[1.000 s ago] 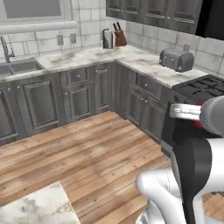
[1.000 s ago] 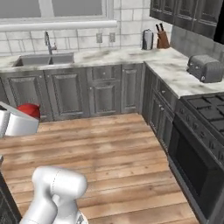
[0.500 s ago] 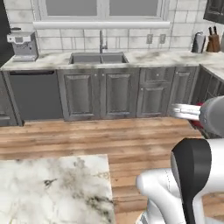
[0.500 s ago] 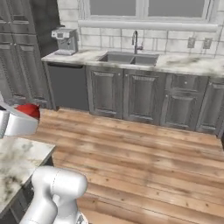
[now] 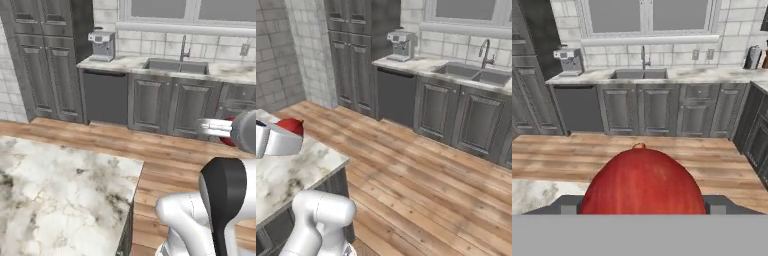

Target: Grab the onions from the fridge, place them in the blender, close the lid, and turn on the blender to create a marinade.

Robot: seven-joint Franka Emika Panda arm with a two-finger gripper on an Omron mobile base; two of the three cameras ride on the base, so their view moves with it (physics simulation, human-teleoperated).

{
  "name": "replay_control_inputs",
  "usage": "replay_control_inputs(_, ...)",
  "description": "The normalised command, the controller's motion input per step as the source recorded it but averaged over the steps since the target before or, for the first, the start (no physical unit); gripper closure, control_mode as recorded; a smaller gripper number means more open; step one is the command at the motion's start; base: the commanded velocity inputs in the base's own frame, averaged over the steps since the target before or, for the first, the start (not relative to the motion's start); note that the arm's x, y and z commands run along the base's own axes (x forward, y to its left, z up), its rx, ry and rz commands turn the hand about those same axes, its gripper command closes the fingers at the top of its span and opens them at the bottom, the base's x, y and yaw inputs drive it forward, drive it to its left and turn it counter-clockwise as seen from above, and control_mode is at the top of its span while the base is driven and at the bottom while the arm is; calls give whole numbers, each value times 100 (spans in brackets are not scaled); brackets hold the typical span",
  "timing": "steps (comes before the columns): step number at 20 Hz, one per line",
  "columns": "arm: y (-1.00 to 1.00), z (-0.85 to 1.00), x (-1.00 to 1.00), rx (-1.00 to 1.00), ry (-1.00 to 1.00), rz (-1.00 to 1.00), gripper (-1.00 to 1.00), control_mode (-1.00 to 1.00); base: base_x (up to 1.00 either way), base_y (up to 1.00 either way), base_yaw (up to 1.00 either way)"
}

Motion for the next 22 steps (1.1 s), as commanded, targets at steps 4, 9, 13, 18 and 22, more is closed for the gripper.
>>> replay_control_inputs(4, 0, 0, 0, 0, 0, 0, 100, 100, -56, 20, 61)
replay_control_inputs(9, 0, 0, 0, 0, 0, 0, 100, 100, -45, 45, 65)
replay_control_inputs(13, 0, 0, 0, 0, 0, 0, 100, 100, -42, 46, 68)
replay_control_inputs(18, 0, 0, 0, 0, 0, 0, 100, 100, -63, 70, 67)
replay_control_inputs(22, 0, 0, 0, 0, 0, 0, 100, 100, -51, 86, 58)
